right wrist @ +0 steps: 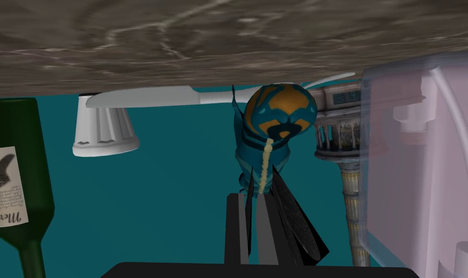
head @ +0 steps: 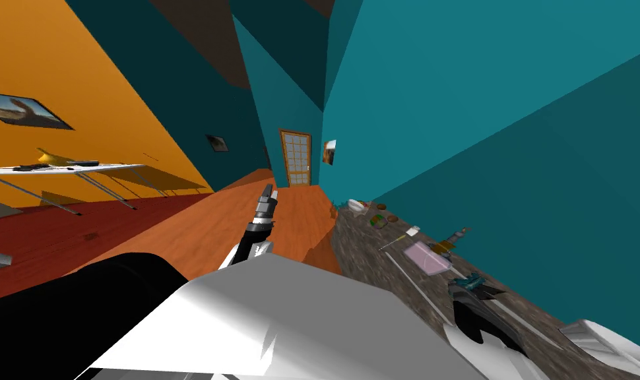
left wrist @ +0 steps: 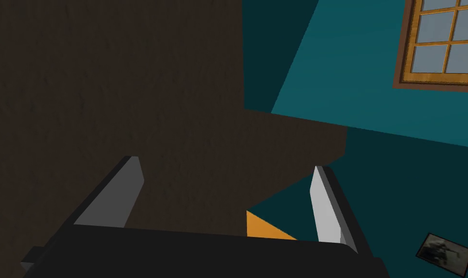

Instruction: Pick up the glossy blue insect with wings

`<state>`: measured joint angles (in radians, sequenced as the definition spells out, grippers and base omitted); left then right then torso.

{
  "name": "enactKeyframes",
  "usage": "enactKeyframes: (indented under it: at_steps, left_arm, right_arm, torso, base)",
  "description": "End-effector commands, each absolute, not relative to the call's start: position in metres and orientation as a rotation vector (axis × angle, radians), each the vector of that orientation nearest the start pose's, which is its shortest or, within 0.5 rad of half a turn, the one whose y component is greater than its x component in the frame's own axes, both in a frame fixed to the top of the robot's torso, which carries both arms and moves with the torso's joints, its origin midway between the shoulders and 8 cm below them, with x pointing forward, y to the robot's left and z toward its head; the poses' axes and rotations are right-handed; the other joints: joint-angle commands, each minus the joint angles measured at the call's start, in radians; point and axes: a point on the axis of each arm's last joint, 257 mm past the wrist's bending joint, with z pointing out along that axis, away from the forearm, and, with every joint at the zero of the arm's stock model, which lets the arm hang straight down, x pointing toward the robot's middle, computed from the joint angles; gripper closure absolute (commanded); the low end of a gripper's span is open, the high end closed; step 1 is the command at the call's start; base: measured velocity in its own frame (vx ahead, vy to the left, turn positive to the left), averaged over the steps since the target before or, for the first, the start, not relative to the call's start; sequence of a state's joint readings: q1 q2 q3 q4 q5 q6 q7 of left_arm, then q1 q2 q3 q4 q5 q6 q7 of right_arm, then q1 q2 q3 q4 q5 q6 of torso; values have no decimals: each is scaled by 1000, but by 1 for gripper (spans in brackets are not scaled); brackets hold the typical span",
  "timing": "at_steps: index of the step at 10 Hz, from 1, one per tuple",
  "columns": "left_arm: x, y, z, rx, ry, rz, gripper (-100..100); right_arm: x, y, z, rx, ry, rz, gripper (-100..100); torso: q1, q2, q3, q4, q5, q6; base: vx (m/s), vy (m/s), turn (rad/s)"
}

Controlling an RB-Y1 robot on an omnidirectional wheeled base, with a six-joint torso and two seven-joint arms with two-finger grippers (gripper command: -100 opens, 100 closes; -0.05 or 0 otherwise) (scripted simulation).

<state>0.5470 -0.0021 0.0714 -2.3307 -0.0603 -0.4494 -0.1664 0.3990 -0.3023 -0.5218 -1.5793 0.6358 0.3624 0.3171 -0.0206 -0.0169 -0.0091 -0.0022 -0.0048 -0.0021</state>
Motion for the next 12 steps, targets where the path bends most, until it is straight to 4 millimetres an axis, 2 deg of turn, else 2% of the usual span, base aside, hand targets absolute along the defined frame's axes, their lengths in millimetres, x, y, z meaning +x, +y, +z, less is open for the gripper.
enactKeyframes:
  at_steps: [1, 2, 3, 4, 5, 6, 7, 8, 9, 10, 12]
  left_arm:
    - [336, 301, 23, -578, 712, -1010, 0]
    - [335, 301, 23, -578, 712, -1010, 0]
    - [336, 301, 23, -578, 711, -1010, 0]
    - [336, 301, 23, -578, 712, -1010, 0]
    - [336, 301, 23, -578, 711, -1010, 0]
    - [336, 301, 23, -578, 711, -1010, 0]
    - [336, 301, 23, -578, 712, -1010, 0]
    - [336, 301, 23, -578, 711, -1010, 0]
    - [336, 301, 23, -578, 711, -1010, 0]
    - [336, 301, 23, -578, 712, -1010, 0]
    - [336, 301, 23, -578, 711, -1010, 0]
  right_arm:
    - [271, -658, -312, 890, 1700, -562, 100]
    - [273, -656, -313, 887, 1704, -558, 100]
    - [308, -641, -306, 783, 1730, -502, 100]
    - [315, -630, -310, 760, 1744, -478, 100]
    - [316, -629, -310, 756, 1742, -475, 100]
    - [347, -613, -302, 651, 1763, -425, 100]
    - [354, -601, -306, 625, 1773, -397, 100]
    - [354, -601, -306, 625, 1773, -397, 100]
    - [382, -581, -298, 519, 1783, -346, 100]
    - [386, -570, -302, 495, 1795, -325, 100]
    - [386, -570, -302, 495, 1795, -325, 100]
  torso:
    - [0, 0, 0, 0, 0, 0]
    - [2, -1, -1, 0, 1, 0]
    - [1, 3, 1, 0, 0, 2]
    - [2, 0, 0, 0, 1, -1]
    - [2, -1, -1, -1, 1, 0]
    - [0, 4, 1, 0, 0, 3]
    - [3, 1, 1, 0, 1, 0]
    - [4, 1, 0, -1, 1, 1]
    - [1, 4, 2, 0, 1, 2]
    - [3, 1, 1, 1, 2, -1]
    - [1, 3, 2, 1, 1, 0]
  base:
    - [175, 52, -460]
    - [94, 33, -411]
    - [141, 56, -445]
    - [157, 56, -466]
    - [81, 34, -455]
    - [132, 97, -499]
    - [142, 108, -501]
    - [77, 56, -440]
    - [128, 97, -412]
    - [143, 107, -414]
    - [43, 32, -345]
